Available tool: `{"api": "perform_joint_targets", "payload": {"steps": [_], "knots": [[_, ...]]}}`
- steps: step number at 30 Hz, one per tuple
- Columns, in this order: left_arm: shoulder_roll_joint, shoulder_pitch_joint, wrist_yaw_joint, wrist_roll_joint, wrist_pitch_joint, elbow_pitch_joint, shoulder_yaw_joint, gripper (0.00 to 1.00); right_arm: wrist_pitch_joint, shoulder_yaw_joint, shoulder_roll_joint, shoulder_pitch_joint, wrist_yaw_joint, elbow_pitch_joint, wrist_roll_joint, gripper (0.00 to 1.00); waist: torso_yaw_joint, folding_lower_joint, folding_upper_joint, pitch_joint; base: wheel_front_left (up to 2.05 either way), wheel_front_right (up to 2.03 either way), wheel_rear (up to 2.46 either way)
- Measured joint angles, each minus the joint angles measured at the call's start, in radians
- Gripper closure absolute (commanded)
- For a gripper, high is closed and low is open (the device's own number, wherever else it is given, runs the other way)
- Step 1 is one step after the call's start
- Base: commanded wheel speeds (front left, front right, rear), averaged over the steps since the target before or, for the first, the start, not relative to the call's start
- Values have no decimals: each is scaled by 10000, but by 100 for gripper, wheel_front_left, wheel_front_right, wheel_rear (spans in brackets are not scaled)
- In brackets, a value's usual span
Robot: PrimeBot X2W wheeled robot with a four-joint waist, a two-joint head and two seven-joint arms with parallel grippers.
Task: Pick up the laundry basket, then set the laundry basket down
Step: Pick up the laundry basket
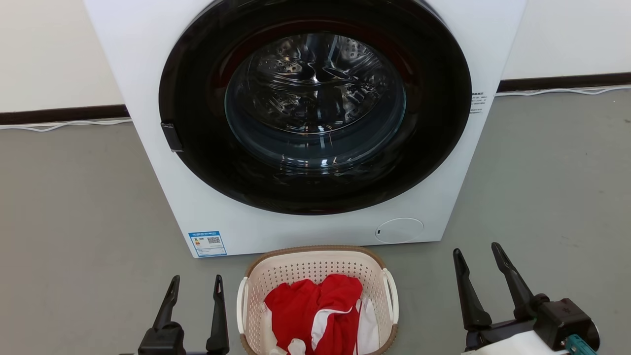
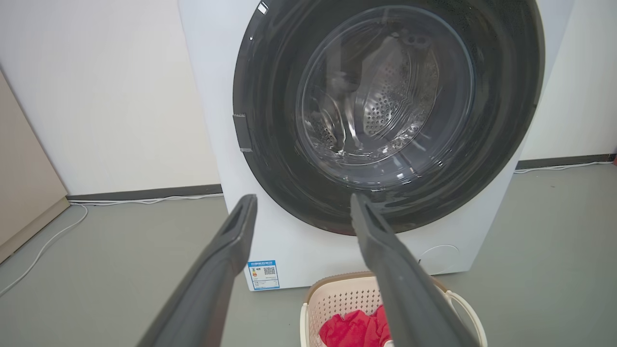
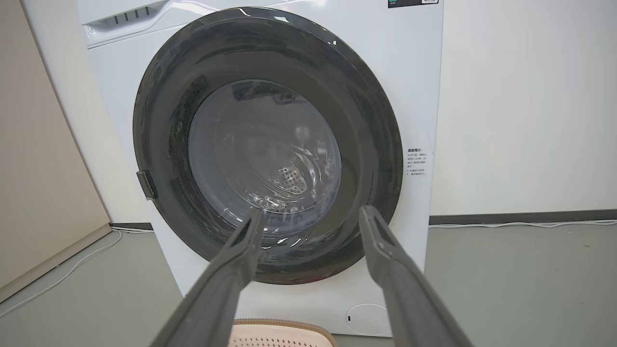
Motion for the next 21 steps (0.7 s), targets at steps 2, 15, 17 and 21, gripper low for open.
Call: {"api": "perform_joint_targets", "payload": {"steps": [2, 15, 17, 21], "knots": [[-31, 0, -13, -2, 0, 29, 58, 0, 0, -4, 0, 2, 0, 8, 0, 0, -6, 0, 0, -4, 0, 0, 0], [-199, 0, -267, 17, 0, 98, 247, 0, 0, -25, -2, 6, 0, 36, 2, 0, -11, 0, 0, 0, 0, 0, 0], [-209, 0, -267, 35, 0, 100, 276, 0, 0, -31, -2, 6, 0, 36, 2, 0, -9, 0, 0, 9, 0, 0, 0], [-226, 0, -272, 150, 0, 105, 293, 0, 0, -38, -2, 7, 0, 36, 8, 0, -5, 0, 0, 27, 0, 0, 0]]}}
